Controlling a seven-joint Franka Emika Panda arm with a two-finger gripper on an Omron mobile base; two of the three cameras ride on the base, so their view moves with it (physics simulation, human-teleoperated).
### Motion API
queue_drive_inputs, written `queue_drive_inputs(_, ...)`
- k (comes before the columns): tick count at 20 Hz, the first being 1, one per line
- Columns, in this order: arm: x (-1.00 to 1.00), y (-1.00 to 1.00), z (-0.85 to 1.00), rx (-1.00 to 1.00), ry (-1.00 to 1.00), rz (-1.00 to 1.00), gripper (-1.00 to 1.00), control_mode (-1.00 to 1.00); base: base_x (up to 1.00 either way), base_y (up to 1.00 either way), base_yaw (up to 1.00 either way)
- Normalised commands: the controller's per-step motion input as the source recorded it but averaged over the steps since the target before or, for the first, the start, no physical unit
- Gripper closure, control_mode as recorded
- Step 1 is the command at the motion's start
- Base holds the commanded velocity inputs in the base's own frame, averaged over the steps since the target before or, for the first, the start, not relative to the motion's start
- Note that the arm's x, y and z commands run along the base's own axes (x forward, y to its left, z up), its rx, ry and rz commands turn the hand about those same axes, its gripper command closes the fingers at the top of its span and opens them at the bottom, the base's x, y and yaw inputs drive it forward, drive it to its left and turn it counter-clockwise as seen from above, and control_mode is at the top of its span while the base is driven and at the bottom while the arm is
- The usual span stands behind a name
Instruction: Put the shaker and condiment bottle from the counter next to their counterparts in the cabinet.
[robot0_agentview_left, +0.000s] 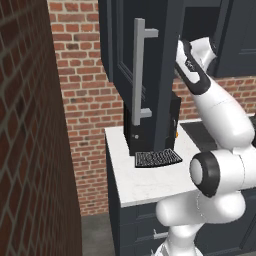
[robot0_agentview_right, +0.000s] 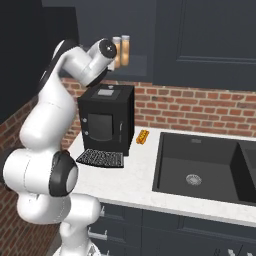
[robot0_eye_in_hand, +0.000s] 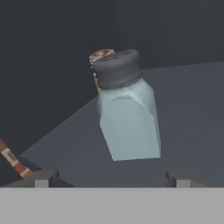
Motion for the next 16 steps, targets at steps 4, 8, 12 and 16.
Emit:
queue_drive_inputs(4, -0.47, -0.09, 0.01, 0.01, 0.00, -0.07, -1.00, -1.00, 0.00, 0.00, 0.00)
queue_drive_inputs(8, -0.72, -0.18, 0.03, 0.01, -0.04, -0.12, -1.00, -1.00, 0.00, 0.00, 0.00)
queue_drive_inputs(12, -0.95, -0.26, 0.08, 0.03, -0.08, -0.16, -1.00, -1.00, 0.00, 0.00, 0.00)
queue_drive_inputs(16, -0.99, -0.27, 0.12, 0.05, -0.08, -0.15, -1.00, -1.00, 0.00, 0.00, 0.00)
